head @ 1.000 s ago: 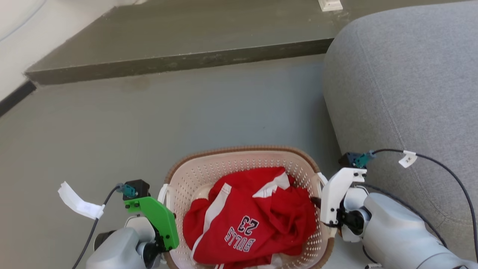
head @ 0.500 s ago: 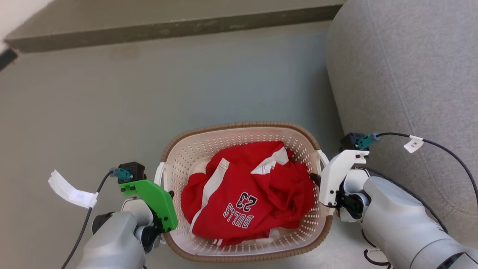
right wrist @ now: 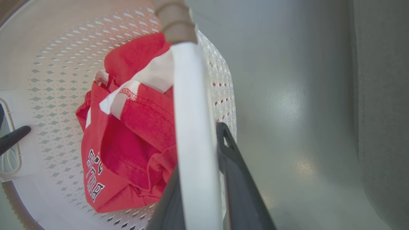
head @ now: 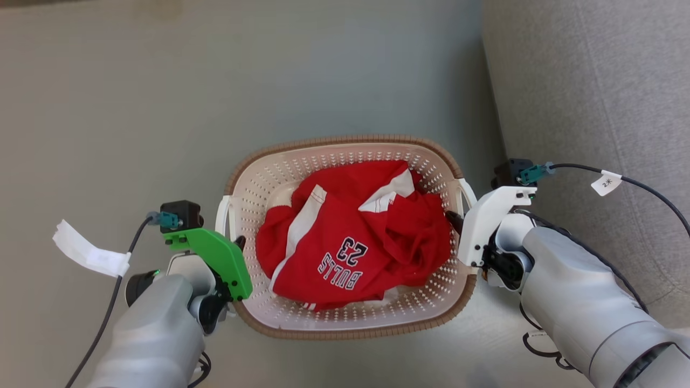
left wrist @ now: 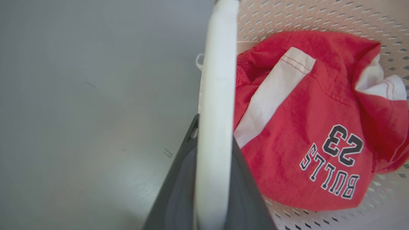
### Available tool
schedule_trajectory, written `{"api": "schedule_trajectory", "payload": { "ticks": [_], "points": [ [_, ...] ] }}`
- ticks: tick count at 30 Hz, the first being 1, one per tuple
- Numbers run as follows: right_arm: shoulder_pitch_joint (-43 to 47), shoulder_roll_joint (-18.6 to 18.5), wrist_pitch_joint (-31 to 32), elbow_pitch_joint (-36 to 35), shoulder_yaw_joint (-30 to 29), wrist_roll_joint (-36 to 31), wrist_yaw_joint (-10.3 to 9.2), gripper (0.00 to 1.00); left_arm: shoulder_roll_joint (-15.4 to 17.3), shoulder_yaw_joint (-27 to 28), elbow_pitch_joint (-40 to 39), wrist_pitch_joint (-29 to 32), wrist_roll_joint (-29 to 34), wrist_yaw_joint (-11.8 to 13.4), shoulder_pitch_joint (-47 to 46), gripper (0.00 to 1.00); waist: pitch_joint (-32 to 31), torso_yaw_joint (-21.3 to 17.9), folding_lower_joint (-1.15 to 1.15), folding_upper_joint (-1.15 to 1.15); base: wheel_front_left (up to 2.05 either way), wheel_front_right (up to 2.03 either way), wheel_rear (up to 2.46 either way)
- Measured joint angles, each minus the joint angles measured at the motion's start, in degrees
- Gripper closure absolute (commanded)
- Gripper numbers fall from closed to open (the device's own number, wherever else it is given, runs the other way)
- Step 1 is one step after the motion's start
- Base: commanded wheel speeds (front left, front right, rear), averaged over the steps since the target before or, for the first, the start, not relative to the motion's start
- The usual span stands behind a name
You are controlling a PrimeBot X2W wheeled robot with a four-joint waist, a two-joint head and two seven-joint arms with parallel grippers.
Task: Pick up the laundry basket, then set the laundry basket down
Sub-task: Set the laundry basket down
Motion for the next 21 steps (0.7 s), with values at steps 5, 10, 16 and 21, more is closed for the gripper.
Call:
{"api": "schedule_trajectory", "payload": {
  "ticks": [5,10,16,21],
  "points": [
    [-0.75,0.02,-1.15,-0.01,0.01,0.0,0.01,1.0,0.22,-0.18,-0.15,-0.78,0.12,0.0,-1.2,1.0,2.94,0.07,0.0,0.0,0.0,0.0,0.0],
    [-2.11,0.01,-2.3,-0.07,0.03,0.01,0.01,1.0,0.57,-0.44,-0.53,-2.02,0.89,0.0,-2.73,1.0,5.75,0.22,0.0,0.0,0.0,0.0,0.0],
    [-2.92,0.01,-3.7,-0.16,0.22,0.01,0.01,1.0,0.76,-0.74,-0.58,-3.47,1.57,0.0,-3.75,1.0,8.81,0.5,0.0,0.0,0.0,0.0,0.0],
    [-3.28,-0.05,-5.24,-0.49,0.73,0.01,0.01,1.0,0.91,-1.25,-0.54,-4.23,1.59,0.0,-4.58,1.0,11.47,0.75,0.0,0.0,0.0,0.0,0.0]
  ]
}}
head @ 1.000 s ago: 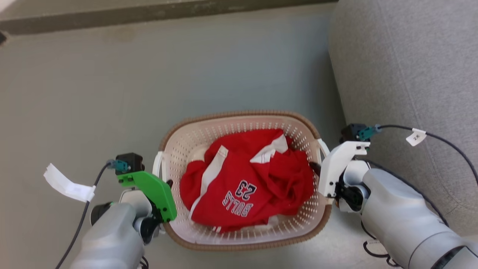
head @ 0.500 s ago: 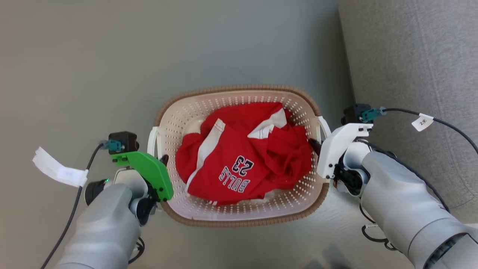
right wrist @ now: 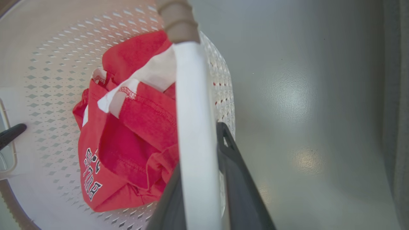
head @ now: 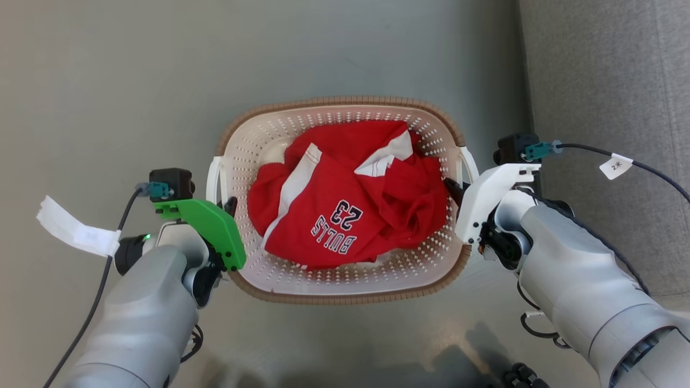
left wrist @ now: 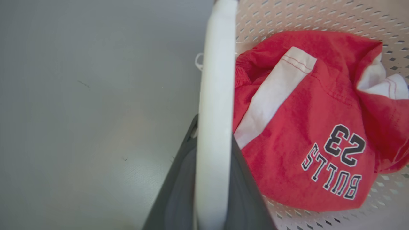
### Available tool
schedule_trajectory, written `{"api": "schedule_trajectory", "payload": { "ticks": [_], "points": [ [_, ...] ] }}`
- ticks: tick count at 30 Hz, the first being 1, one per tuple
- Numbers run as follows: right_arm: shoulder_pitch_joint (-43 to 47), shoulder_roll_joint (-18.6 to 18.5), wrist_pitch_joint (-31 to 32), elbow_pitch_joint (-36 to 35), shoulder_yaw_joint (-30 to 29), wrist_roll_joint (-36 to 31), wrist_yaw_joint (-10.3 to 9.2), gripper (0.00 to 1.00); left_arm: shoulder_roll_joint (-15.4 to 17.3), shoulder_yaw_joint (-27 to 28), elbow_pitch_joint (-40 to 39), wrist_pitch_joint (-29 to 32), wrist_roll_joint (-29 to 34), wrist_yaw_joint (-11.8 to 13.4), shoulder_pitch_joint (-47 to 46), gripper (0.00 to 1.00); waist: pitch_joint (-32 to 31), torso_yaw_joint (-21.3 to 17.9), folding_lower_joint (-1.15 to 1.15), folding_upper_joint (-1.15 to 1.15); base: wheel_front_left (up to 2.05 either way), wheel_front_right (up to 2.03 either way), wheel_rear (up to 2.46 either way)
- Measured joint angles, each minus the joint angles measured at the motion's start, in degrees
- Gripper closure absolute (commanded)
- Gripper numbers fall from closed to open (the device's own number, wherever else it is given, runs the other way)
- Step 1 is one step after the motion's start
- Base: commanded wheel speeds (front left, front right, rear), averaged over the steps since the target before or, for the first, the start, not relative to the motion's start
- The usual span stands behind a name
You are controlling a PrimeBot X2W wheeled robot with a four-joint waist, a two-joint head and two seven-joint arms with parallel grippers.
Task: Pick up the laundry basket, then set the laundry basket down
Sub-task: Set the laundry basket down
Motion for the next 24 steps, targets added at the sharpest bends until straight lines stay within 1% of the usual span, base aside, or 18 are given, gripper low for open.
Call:
{"api": "schedule_trajectory", "payload": {
  "ticks": [24],
  "points": [
    [-4.15,-0.26,-7.04,-0.45,0.73,0.0,0.01,1.0,-0.05,-0.27,0.53,-3.85,0.52,0.0,-4.88,1.0,9.42,0.43,-0.01,0.0,0.0,0.0,0.0]
  ]
}}
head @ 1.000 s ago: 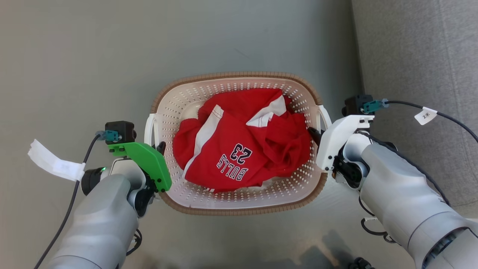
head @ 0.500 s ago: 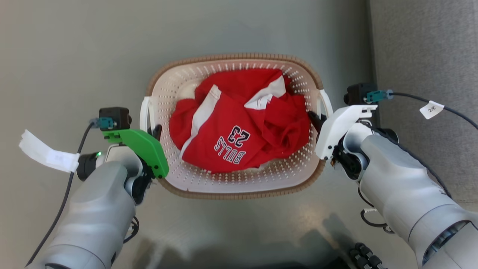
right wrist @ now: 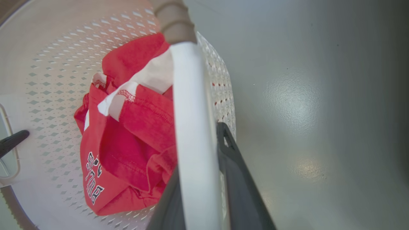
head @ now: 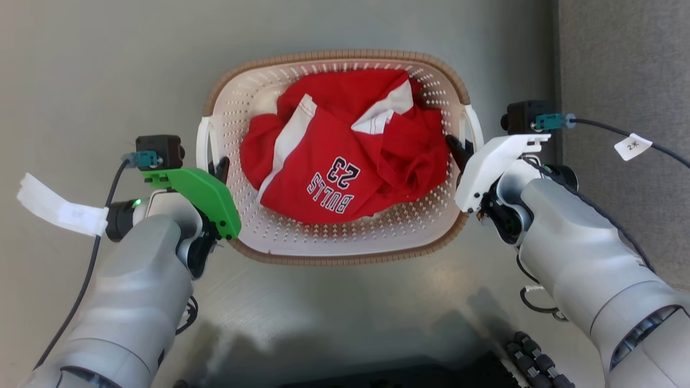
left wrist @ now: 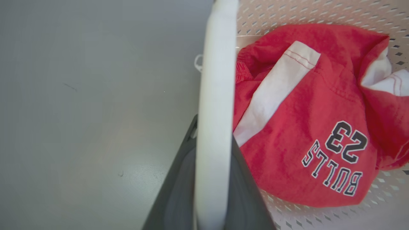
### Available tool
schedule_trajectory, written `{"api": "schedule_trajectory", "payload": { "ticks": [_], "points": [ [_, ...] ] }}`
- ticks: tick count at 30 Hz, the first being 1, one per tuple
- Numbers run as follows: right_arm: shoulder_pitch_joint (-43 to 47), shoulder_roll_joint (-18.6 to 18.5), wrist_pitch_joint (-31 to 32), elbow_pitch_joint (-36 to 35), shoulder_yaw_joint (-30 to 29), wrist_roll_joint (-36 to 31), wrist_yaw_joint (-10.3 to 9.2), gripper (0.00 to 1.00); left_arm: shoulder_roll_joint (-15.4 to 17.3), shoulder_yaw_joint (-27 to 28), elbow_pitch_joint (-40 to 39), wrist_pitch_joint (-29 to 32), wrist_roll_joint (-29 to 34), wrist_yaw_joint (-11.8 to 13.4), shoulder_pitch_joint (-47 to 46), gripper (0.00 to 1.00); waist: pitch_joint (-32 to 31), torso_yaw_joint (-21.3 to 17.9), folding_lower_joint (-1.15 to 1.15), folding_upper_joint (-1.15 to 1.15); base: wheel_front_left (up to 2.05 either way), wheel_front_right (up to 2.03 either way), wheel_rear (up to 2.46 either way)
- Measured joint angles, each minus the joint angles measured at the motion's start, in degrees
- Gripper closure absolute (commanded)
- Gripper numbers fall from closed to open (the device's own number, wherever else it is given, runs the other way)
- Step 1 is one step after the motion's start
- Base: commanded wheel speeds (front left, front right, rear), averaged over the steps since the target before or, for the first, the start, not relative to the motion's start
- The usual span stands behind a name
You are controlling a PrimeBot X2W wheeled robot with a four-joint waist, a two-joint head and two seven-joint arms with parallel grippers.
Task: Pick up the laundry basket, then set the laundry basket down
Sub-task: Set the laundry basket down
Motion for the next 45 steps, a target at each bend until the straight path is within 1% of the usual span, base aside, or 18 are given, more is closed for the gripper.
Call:
{"api": "schedule_trajectory", "payload": {
  "ticks": [19,35,36,37,38,39,40,45],
  "points": [
    [-1.92,0.05,-0.02,0.89,0.86,0.73,0.02,1.0,-0.19,-0.94,0.87,-0.25,0.0,0.0,-2.31,1.0,5.08,0.52,0.0,0.0,0.0,0.0,0.0],
    [-2.59,-0.01,-1.2,1.54,1.59,1.69,0.02,1.0,-0.21,-1.94,1.08,-1.03,-0.02,0.0,-2.61,1.0,6.24,0.69,0.0,0.0,0.0,0.0,0.0],
    [-2.75,-0.01,-1.21,1.59,1.65,1.72,0.03,0.96,-0.21,-1.97,1.1,-1.19,-0.03,0.0,-2.64,1.0,6.29,0.7,0.0,0.0,0.0,0.0,0.0],
    [-2.84,-0.01,-1.26,1.64,1.65,1.78,0.04,0.74,-0.21,-1.99,1.11,-1.2,-0.07,0.0,-2.66,0.9,6.32,0.7,0.0,0.0,0.0,0.0,0.0],
    [-2.87,0.01,-1.55,1.64,1.63,1.94,0.31,0.25,-0.21,-2.0,1.13,-1.2,-0.09,0.0,-2.69,0.53,6.35,0.69,0.0,0.0,0.0,0.0,0.0],
    [-2.92,0.08,-1.81,1.58,1.58,2.22,0.8,0.0,-0.32,-2.01,1.22,-1.14,-0.1,0.0,-2.75,0.03,6.37,0.69,0.0,0.0,0.0,0.0,0.0],
    [-2.96,0.33,-1.88,1.58,1.57,2.27,1.07,0.0,-0.38,-2.04,1.26,-1.09,-0.1,0.0,-2.75,0.0,6.38,0.69,0.0,0.0,0.0,0.0,0.0],
    [-3.09,0.8,-1.88,1.63,1.57,2.77,1.12,0.0,-0.73,-2.22,1.34,-0.91,-0.11,-0.01,-3.05,0.0,6.34,0.69,0.0,0.0,0.0,0.0,0.0]
  ]
}}
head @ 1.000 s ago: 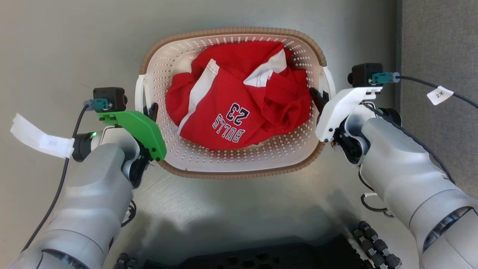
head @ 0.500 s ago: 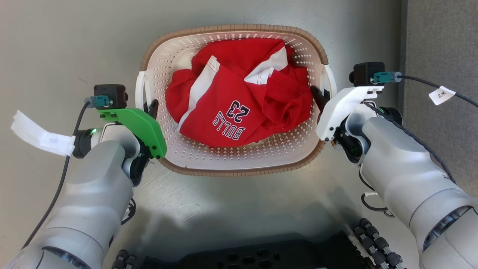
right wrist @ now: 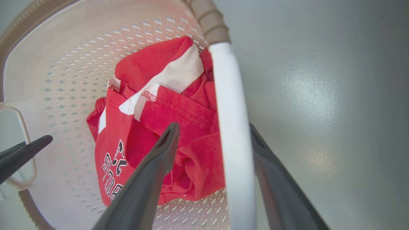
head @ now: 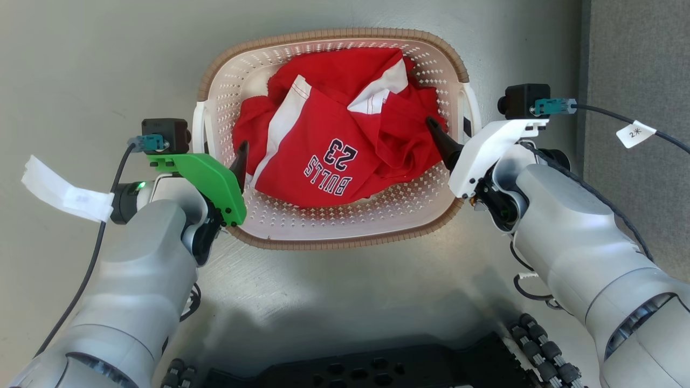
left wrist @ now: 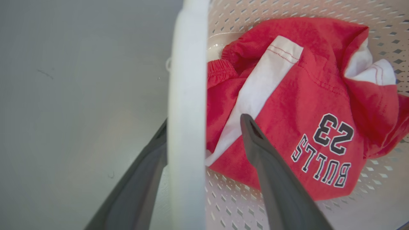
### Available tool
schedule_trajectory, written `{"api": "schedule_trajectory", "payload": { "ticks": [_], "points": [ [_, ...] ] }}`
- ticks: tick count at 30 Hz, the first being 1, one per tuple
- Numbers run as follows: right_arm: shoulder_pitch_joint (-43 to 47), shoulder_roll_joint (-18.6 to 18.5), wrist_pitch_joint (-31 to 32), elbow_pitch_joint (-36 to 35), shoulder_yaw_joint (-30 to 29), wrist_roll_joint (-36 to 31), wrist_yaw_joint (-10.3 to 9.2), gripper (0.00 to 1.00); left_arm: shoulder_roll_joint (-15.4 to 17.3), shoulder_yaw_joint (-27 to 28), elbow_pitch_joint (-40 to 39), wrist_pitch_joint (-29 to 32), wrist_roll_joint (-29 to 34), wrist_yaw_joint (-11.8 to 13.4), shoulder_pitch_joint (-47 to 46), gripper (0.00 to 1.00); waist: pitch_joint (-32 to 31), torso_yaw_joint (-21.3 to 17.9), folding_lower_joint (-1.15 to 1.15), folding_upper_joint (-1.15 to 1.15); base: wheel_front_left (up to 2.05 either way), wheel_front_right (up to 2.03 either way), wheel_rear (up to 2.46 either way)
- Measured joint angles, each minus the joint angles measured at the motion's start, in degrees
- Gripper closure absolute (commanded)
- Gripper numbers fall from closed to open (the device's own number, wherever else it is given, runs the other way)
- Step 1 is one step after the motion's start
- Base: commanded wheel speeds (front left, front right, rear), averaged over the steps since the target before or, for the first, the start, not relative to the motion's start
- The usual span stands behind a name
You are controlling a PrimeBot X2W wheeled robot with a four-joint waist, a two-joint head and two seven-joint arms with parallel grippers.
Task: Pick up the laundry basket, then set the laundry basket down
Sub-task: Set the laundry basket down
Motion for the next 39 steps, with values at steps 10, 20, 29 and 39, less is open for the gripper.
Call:
{"api": "schedule_trajectory", "payload": {
  "ticks": [10,20,29,39],
  "points": [
    [-0.02,0.03,0.0,0.83,0.31,1.0,-0.02,0.0,-0.01,-0.67,0.41,0.08,-0.43,0.01,-0.25,0.0,-0.85,0.02,0.0,0.0,0.0,0.0,0.0],
    [0.11,0.03,-0.09,1.41,0.82,1.68,-0.02,0.0,0.0,-1.38,1.38,-0.04,-0.56,0.0,-0.09,0.0,-3.88,-0.19,0.0,0.0,0.0,0.0,0.0],
    [1.19,0.05,-0.67,2.24,1.15,2.02,-0.02,0.0,0.16,-1.54,1.71,-0.82,-1.63,0.01,2.82,0.0,-8.31,-0.55,0.0,0.0,0.0,0.0,0.0],
    [5.14,0.1,-1.22,3.74,1.77,2.47,-0.02,0.0,0.25,-2.45,1.02,-2.63,-2.19,0.01,6.32,0.0,-15.19,-1.02,0.0,0.0,0.0,0.0,0.0]
  ]
}}
